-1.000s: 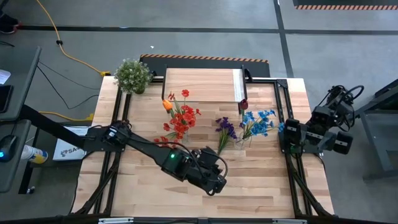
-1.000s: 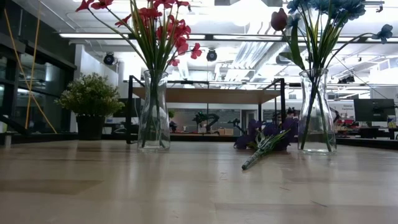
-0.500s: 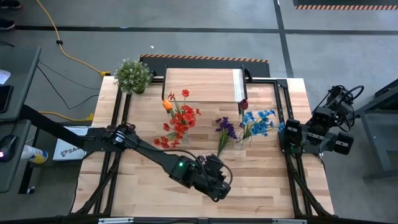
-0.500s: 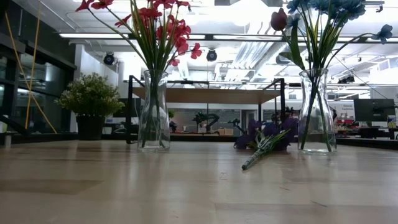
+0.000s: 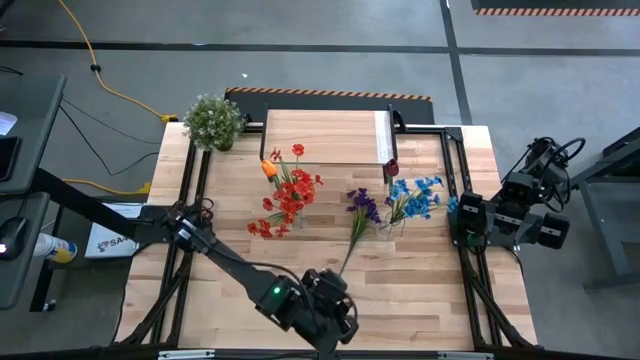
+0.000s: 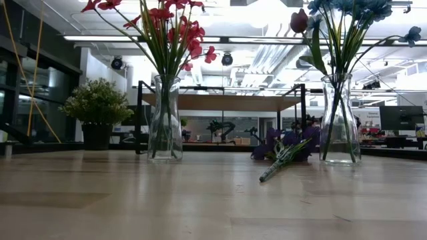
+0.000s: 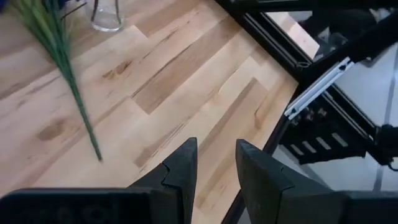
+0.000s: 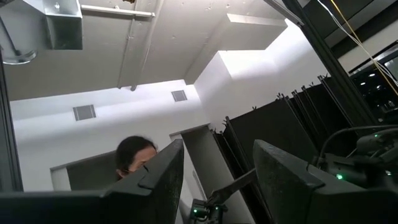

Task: Pick and place flowers into a vace then onto a shelf
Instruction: Put the violet flowers into the right transparent vase

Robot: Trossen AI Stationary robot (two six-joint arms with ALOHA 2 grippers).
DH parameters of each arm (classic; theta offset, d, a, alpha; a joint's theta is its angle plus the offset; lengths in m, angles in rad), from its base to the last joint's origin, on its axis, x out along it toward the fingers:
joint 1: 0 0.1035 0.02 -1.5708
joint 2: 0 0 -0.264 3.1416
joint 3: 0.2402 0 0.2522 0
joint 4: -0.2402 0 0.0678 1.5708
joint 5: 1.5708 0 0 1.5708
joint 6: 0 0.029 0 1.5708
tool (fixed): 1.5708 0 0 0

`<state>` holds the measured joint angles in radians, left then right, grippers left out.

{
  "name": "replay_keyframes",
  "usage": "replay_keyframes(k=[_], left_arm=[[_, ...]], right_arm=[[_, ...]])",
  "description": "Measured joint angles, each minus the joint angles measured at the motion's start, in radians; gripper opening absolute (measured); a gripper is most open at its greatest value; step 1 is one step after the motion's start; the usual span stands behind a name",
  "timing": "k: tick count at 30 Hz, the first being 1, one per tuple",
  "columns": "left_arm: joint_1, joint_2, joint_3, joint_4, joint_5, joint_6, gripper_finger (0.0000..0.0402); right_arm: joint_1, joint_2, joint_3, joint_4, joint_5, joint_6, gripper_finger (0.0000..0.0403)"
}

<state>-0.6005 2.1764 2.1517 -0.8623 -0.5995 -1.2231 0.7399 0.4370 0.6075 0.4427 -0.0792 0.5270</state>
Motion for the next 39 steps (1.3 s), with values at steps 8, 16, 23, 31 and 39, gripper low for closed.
replay_keyframes(k=[8,16,23,31,39], left_arm=[[-0.03,0.034,-0.001,-0.008,-0.026,-0.118,0.0145],[-0.049,0.06,-0.018,0.035,-0.013,-0.148,0.0145],[-0.057,0.114,-0.021,0.046,-0.04,-0.166,0.0145],[-0.055,0.188,-0.023,0.076,-0.22,-0.252,0.0145],[-0.054,0.252,-0.023,0.09,-0.272,-0.289,0.0145]], right_arm=[[0.0,0.0,0.0,-0.002,0.0,0.017,0.0184],[0.0,0.0,0.0,-0.01,0.015,0.001,0.0184],[0.0,0.0,0.0,-0.01,0.018,-0.039,0.0184],[0.0,0.0,0.0,-0.013,0.016,-0.059,0.0184],[0.0,-0.002,0.0,-0.02,-0.02,-0.057,0.0184]])
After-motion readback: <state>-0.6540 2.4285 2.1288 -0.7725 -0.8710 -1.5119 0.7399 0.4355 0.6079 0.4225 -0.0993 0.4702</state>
